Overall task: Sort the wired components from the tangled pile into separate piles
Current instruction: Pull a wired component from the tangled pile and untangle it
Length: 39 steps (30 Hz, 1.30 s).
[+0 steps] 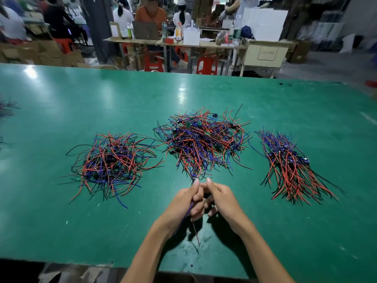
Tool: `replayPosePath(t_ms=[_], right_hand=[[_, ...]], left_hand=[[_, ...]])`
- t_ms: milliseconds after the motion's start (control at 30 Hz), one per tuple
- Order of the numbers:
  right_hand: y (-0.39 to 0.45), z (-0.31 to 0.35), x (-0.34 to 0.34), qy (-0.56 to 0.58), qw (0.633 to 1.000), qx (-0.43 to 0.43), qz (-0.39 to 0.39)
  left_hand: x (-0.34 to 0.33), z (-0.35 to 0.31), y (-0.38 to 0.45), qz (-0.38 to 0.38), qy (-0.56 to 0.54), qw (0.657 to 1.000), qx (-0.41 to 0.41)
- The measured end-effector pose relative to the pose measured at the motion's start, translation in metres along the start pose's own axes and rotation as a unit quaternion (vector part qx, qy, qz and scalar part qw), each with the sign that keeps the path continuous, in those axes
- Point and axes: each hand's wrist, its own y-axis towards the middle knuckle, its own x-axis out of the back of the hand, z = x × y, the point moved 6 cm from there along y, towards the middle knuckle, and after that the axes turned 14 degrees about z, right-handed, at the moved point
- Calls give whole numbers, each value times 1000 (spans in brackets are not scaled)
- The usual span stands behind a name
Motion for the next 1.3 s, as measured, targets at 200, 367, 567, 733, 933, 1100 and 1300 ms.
replayPosePath(t_ms=[200, 367, 567, 733, 933, 1100, 1300], right_hand=[[8, 4, 7, 105, 991, 77, 22], [2, -3, 21, 255, 958, 134, -8], [-1, -5, 29, 287, 945, 151, -45], [-3, -5, 28, 250, 953, 153, -76], [-5, -6, 26, 194, 962, 166, -100], [-4, -7, 25, 179, 968, 159, -80], [-7, -5, 27, 169, 966, 179, -84]], left_hand=[[-10, 1, -6, 100, 64, 991, 56], [-2, -1, -1, 77, 100, 986, 109], [5, -10, 12, 38, 74, 994, 73], [10, -8, 13, -42, 49, 998, 3], [6, -2, 12, -47, 13, 999, -4], [6, 1, 15, -81, 8, 997, -11], [9, 5, 9, -134, -3, 990, -45]])
